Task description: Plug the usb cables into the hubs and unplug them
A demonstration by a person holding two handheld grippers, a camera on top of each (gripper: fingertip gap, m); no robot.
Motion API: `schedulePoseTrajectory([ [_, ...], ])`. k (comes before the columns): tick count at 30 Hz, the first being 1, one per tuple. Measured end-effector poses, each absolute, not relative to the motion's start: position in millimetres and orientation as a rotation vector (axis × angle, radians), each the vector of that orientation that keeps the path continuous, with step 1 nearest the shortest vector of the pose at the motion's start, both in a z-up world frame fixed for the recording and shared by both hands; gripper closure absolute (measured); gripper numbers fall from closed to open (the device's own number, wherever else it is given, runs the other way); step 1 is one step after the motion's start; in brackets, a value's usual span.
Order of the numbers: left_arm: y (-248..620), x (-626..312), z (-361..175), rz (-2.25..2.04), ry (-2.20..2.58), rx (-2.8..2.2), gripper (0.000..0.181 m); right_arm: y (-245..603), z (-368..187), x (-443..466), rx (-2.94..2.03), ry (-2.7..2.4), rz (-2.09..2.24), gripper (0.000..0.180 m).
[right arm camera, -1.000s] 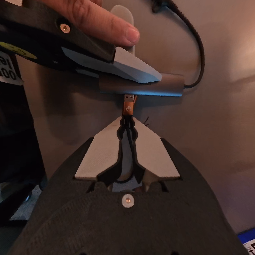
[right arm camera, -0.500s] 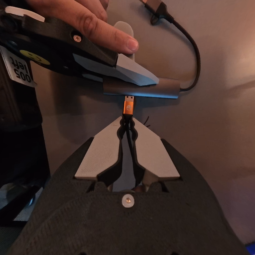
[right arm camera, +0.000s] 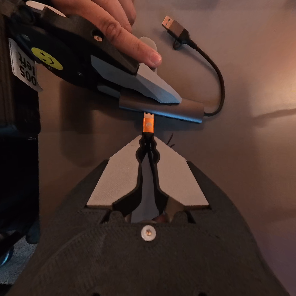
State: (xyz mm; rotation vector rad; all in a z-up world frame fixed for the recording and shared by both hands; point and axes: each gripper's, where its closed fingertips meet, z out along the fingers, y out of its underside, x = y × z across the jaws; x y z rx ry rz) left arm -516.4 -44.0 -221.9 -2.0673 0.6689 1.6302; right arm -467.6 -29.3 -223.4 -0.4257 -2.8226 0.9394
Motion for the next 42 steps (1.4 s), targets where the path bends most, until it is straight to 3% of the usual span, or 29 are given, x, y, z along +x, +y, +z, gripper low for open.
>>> schedulePoseTrajectory([
  [11,-42,-522,-221,1.587,0.613,-2.079,0.167,-32,-221,-477,-0.464,-2.784,0.975,0.174],
  [12,-39,-522,-214,1.573,0.583,-2.046,0.167,-28,-211,-480,-0.474,-2.737,0.995,0.171],
  [14,-39,-522,-202,1.488,0.484,-2.007,0.167,-15,-183,-488,-0.524,-2.606,1.028,0.145],
  [21,-51,-517,-168,1.088,0.227,-1.817,0.167,62,-106,-492,-0.683,-2.078,1.268,0.143],
  [25,-46,-475,-151,0.689,0.299,-1.652,0.167,73,-121,-478,-0.75,-2.101,1.399,0.142],
  [31,-37,-438,-137,0.379,0.329,-1.542,0.168,-10,-142,-441,-0.394,-2.235,1.483,0.118],
  [32,-34,-432,-141,0.338,0.354,-1.553,0.168,-21,-144,-439,-0.341,-2.243,1.448,0.128],
  [33,-32,-426,-145,0.322,0.371,-1.568,0.167,-31,-146,-434,-0.284,-2.258,1.43,0.155],
  [34,-32,-427,-148,0.339,0.367,-1.586,0.167,-35,-147,-433,-0.255,-2.258,1.4,0.162],
  [38,-34,-440,-138,0.21,0.196,-1.574,0.155,-31,-139,-436,-0.24,-2.2,1.302,0.165],
  [42,-40,-470,-135,0.374,0.077,-1.589,0.146,11,-79,-448,-0.281,-1.989,1.141,0.167],
])
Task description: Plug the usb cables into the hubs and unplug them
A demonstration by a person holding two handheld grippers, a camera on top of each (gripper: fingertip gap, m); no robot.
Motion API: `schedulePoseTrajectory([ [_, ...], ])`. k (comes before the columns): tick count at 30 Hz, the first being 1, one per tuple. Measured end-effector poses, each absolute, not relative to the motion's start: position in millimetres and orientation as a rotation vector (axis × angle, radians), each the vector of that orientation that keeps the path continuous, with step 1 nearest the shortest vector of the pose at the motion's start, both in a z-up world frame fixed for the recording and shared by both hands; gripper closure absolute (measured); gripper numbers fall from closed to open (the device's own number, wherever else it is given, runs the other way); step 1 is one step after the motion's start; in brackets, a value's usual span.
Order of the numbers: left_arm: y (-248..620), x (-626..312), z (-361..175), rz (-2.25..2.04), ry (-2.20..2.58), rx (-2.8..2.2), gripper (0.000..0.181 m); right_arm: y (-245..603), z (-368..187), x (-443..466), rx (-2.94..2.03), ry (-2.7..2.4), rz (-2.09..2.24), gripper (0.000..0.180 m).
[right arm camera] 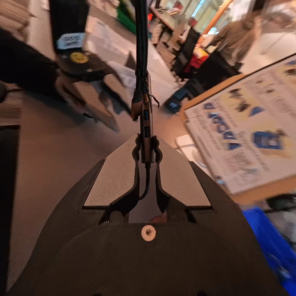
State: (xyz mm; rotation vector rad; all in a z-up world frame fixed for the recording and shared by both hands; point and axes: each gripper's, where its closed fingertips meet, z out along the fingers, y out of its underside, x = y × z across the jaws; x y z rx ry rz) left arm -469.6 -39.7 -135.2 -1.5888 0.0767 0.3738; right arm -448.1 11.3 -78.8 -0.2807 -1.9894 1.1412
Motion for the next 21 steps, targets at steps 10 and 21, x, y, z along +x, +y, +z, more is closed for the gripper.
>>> schedulePoseTrajectory([
  [10,-35,-482,-150,0.509,0.103,-1.708,0.163,240,115,-529,-0.473,-1.324,0.818,0.167],
  [21,-33,-490,-159,0.484,0.081,-1.742,0.166,361,-188,-632,-1.27,-2.346,0.197,0.163],
])
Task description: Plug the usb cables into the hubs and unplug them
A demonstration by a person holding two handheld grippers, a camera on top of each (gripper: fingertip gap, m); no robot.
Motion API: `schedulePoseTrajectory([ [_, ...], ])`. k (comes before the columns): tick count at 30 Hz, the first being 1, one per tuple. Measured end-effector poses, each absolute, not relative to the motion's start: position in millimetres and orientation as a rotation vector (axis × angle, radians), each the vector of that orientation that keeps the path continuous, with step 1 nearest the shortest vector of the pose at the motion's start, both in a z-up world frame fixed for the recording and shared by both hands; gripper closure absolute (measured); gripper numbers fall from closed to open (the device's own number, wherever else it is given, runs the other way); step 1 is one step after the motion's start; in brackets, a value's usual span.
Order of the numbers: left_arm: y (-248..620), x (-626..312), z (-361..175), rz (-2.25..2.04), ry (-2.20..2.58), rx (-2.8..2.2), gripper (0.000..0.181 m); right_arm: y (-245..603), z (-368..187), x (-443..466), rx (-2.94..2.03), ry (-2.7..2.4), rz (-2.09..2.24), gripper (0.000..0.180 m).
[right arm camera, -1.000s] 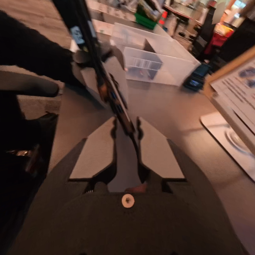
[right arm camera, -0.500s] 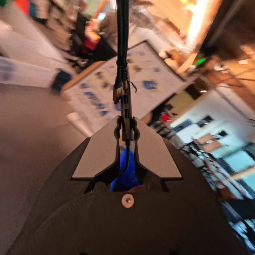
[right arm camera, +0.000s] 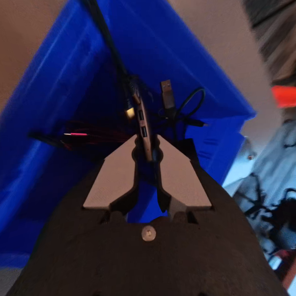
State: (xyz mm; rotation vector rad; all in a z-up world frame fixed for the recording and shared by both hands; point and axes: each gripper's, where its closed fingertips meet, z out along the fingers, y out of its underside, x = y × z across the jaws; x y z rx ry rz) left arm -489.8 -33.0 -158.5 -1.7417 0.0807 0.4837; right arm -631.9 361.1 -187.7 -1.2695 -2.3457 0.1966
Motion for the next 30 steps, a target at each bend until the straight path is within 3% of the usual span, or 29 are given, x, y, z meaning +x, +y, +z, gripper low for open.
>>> schedulePoseTrajectory([
  [2,-31,-484,-163,0.485,0.099,-1.756,0.166,353,-202,-622,-1.552,-2.507,0.059,0.161],
  [6,-30,-470,-169,0.486,0.16,-1.786,0.164,345,-207,-614,-1.808,-2.59,-0.34,0.134],
  [8,-31,-461,-172,0.424,0.19,-1.803,0.161,336,-183,-634,-1.713,-2.494,-0.226,0.131],
  [10,-32,-456,-169,0.318,0.142,-1.801,0.147,331,-135,-650,-1.6,-2.278,-0.027,0.127],
  [13,-38,-466,-167,0.246,-0.048,-1.801,0.122,292,-65,-617,-1.448,-2.042,0.471,0.108],
  [17,-64,-460,-154,0.328,-0.197,-1.752,0.128,249,-59,-518,-1.286,-1.913,0.84,0.109],
  [18,-75,-458,-145,0.379,-0.23,-1.73,0.136,248,-72,-500,-1.285,-1.89,0.847,0.116],
  [20,-107,-468,-128,0.525,-0.356,-1.722,0.135,251,-103,-477,-1.321,-1.879,0.813,0.141],
  [21,-126,-475,-120,0.577,-0.438,-1.723,0.133,257,-115,-475,-1.361,-1.845,0.79,0.132],
  [22,-145,-480,-114,0.61,-0.512,-1.732,0.124,261,-127,-476,-1.403,-1.812,0.776,0.107],
  [23,-163,-486,-112,0.648,-0.574,-1.757,0.12,264,-138,-478,-1.433,-1.806,0.764,0.095],
  [26,-223,-517,-112,0.872,-0.758,-1.785,0.109,270,-174,-492,-1.486,-1.839,0.676,0.101],
  [28,-246,-537,-132,0.902,-0.844,-1.866,0.125,264,-193,-497,-1.504,-1.91,0.663,0.17],
  [30,-251,-553,-161,0.837,-0.913,-1.976,0.126,267,-192,-496,-1.475,-1.881,0.584,0.176],
])
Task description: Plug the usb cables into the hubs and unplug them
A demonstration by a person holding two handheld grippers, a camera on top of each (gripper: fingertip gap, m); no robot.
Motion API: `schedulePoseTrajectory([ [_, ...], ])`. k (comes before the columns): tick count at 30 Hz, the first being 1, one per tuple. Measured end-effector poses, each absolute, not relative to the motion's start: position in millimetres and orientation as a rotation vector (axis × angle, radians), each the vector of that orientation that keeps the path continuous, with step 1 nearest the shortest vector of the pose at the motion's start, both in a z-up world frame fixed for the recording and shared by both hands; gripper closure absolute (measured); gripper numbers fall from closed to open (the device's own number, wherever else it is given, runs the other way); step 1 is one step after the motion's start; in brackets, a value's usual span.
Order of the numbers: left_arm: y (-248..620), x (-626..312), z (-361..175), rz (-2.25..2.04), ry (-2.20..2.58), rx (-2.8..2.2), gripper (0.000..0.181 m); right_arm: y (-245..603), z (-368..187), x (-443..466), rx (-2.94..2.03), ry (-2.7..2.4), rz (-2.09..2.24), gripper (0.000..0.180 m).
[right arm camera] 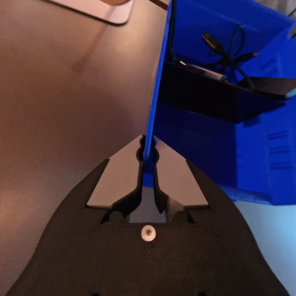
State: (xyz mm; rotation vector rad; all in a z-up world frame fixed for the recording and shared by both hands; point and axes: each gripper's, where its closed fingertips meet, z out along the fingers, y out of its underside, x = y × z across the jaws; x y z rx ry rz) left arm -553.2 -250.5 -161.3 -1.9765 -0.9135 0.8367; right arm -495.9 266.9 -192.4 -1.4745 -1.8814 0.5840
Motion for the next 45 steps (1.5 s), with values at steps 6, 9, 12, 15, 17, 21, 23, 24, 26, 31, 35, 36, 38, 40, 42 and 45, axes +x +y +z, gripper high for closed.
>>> schedulePoseTrajectory([
  [6,-259,-595,-195,1.02,-0.899,-2.145,0.174,229,-193,-455,-1.451,-1.901,0.559,0.175],
  [9,-274,-590,-170,1.09,-0.841,-1.983,0.178,185,-193,-428,-1.466,-1.921,0.597,0.17],
  [12,-296,-571,-141,1.138,-0.791,-1.874,0.175,126,-192,-410,-1.459,-1.978,0.69,0.161],
  [15,-319,-548,-100,1.24,-0.778,-1.782,0.175,63,-193,-401,-1.403,-2.029,0.684,0.156],
  [17,-333,-529,-68,1.272,-0.744,-1.711,0.175,12,-193,-399,-1.354,-2.086,0.722,0.154],
  [21,-358,-491,-2,1.285,-0.677,-1.546,0.176,-109,-191,-410,-1.25,-2.194,0.859,0.145],
  [23,-366,-476,27,1.319,-0.654,-1.499,0.176,-177,-189,-424,-1.174,-2.239,0.951,0.139],
  [24,-368,-469,40,1.342,-0.637,-1.481,0.176,-212,-186,-434,-1.138,-2.234,1.014,0.137],
  [26,-368,-460,62,1.383,-0.595,-1.45,0.176,-272,-169,-449,-1.094,-2.175,1.168,0.131],
  [31,-327,-451,87,1.384,-0.479,-1.428,0.175,-299,-95,-409,-0.964,-2.117,1.502,0.118],
  [35,-226,-418,53,1.225,-0.281,-1.514,0.177,-193,-18,-362,-0.905,-1.906,1.722,0.11],
  [36,-194,-403,36,1.152,-0.22,-1.539,0.177,-152,-4,-356,-0.923,-1.817,1.696,0.11],
  [38,-130,-373,-8,1.01,-0.087,-1.596,0.178,-64,10,-350,-0.993,-1.627,1.556,0.119],
  [40,-74,-353,-52,0.905,0.025,-1.679,0.176,8,5,-344,-1.101,-1.539,1.458,0.127],
  [42,-26,-344,-86,0.787,0.072,-1.752,0.174,60,-14,-340,-1.214,-1.54,1.377,0.12],
  [45,34,-342,-133,0.662,0.076,-1.839,0.173,106,-33,-330,-1.313,-1.527,1.324,0.118],
])
